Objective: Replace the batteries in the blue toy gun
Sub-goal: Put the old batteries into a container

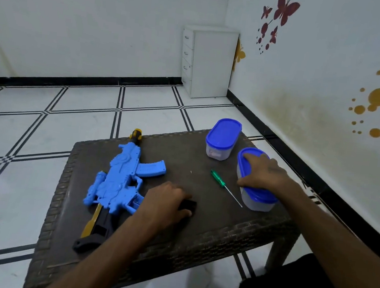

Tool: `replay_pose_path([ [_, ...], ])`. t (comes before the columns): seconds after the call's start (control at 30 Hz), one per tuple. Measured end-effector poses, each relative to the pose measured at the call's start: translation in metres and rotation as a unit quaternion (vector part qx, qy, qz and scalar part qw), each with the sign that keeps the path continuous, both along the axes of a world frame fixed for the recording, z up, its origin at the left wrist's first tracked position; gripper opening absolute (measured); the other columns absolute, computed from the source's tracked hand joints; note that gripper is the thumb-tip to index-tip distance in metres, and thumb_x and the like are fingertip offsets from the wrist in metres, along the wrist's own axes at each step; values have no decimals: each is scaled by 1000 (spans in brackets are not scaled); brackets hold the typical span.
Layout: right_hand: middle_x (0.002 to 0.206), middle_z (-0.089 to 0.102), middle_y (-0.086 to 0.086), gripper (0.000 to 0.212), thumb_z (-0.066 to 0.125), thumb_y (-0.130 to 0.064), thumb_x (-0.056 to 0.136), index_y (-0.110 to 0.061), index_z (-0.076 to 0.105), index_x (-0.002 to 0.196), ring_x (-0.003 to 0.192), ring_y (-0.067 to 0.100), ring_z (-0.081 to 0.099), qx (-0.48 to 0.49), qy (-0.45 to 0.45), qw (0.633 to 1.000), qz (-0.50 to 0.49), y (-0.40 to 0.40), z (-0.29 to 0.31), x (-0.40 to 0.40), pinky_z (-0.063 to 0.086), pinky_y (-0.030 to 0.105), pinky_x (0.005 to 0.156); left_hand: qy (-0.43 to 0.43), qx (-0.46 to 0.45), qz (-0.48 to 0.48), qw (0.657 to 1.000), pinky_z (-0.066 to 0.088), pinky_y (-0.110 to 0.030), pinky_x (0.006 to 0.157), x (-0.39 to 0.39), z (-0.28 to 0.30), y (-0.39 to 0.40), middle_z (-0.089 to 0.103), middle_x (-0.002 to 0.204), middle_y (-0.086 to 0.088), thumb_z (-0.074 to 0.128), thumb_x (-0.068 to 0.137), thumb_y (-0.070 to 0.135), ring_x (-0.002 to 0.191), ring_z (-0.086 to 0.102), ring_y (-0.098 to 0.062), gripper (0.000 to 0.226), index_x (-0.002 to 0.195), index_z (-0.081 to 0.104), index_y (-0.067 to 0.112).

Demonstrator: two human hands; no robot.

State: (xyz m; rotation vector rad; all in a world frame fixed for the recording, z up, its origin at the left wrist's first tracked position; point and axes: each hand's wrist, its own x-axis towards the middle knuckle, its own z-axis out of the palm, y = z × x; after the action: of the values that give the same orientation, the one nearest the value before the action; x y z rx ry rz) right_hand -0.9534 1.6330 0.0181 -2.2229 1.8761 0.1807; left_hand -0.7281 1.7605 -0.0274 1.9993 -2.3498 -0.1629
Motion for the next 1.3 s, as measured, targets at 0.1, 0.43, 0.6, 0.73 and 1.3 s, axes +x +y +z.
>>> replay_pose_path([
  [0.1,154,28,13,83,72,-42,81,-29,27,149,135,39,35,5,-8,999,35,4,0,-1,41,49,103,0,4,2,1000,48,-38,92,4,-2,1,58,127,5,60,88,47,119,50,-19,42,127,58,30],
  [0.43,158,17,22,115,74,-59,75,-26,1,157,137,42,37,35,-5,999,-15,-3,-3,-9,42,51,107,-7,-5,6,1000,49,-36,89,4,0,0,58,126,5,60,88,47,117,52,-18,42,127,57,32],
  [0.6,148,39,16,114,81,-43,74,-22,5,156,127,36,48,46,12,999,25,-12,11,-18,48,45,98,14,-33,14,999,47,-35,94,1,7,-3,57,132,6,56,90,51,121,51,-16,48,135,53,32],
  [0.73,158,26,12,133,88,-12,66,-24,-9,157,137,35,39,66,65,992,82,-29,28,-28,46,46,104,49,-44,10,998,47,-35,97,-10,11,-11,57,132,6,54,92,51,122,51,-14,47,135,53,32],
  [1.3,99,68,20,44,71,-29,91,1,55,120,80,27,68,55,-164,967,-185,-48,10,-106,60,36,69,319,59,54,945,46,-22,67,-102,27,-105,56,109,0,74,80,41,93,54,-12,50,116,49,17],
])
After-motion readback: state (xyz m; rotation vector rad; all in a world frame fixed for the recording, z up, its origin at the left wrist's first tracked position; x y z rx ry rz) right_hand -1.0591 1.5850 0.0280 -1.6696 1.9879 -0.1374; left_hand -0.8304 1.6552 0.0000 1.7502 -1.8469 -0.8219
